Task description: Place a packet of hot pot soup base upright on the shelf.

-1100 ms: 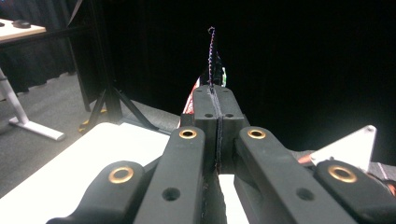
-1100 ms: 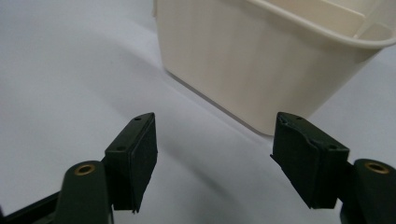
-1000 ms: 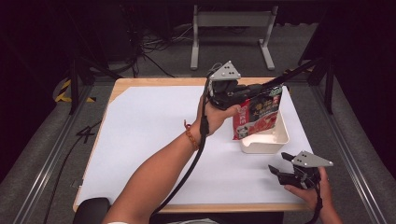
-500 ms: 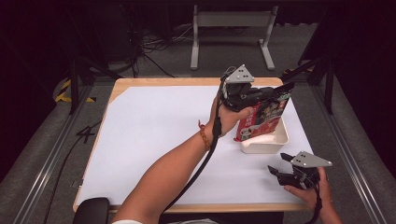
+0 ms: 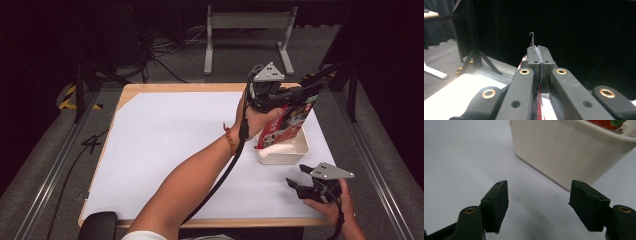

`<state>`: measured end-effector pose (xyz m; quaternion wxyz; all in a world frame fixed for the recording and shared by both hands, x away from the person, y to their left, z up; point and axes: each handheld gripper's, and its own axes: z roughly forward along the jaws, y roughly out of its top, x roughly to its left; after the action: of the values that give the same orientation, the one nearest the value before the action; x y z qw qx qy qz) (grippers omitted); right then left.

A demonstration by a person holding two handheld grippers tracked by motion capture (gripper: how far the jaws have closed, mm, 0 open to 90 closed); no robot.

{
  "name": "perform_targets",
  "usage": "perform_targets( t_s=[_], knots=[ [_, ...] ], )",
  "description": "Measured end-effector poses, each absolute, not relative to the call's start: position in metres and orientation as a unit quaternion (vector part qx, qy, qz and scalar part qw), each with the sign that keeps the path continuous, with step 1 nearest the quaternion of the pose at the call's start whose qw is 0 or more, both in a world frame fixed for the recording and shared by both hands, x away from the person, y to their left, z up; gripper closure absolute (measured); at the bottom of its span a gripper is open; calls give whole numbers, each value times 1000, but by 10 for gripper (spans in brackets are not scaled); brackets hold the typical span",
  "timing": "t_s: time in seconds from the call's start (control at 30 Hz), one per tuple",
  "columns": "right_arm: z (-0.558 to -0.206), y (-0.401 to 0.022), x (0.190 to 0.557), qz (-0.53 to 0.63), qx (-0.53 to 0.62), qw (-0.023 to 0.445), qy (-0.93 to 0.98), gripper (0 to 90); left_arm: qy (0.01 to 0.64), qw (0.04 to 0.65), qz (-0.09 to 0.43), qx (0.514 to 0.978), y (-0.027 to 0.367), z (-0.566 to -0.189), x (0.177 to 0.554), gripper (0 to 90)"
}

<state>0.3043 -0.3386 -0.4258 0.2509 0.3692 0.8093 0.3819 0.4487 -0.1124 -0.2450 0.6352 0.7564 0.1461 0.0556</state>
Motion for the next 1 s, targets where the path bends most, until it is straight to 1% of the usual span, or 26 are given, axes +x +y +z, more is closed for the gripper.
perform_targets(
  t_s=[0.07,0.13,0.27,0.37,0.47,0.53,0.57,0.63,0.73,0.77,0.83,0.93,1.0],
  knots=[
    [-425,-339,304,384,369,250,809,314,148,626,63,763,-116,-251,449,900],
    [-425,-339,304,384,368,249,809,314,151,631,47,760,-117,-262,452,900],
    [-424,-338,303,384,365,252,810,314,153,607,62,777,-122,-277,453,900],
    [-424,-338,303,384,365,251,810,314,157,611,40,775,-121,-295,459,900],
    [-425,-338,304,384,366,249,810,314,152,611,35,776,-118,-297,461,900],
    [-425,-338,304,384,366,250,810,314,145,601,54,784,-117,-296,461,899],
    [-425,-338,304,385,366,250,809,314,143,598,50,787,-117,-297,462,899],
    [-424,-338,303,385,366,252,809,314,141,586,63,795,-117,-299,462,899],
    [-424,-338,302,385,365,254,809,314,140,582,63,798,-117,-305,462,898],
    [-423,-338,302,385,366,254,808,314,139,581,61,800,-117,-304,463,898],
    [-424,-338,303,385,366,254,808,314,136,574,78,804,-115,-302,464,897],
    [-424,-338,303,383,365,253,810,314,134,572,76,806,-112,-301,466,894],
    [-424,-337,303,382,364,253,811,314,130,566,84,810,-109,-298,468,888]
  ],
)
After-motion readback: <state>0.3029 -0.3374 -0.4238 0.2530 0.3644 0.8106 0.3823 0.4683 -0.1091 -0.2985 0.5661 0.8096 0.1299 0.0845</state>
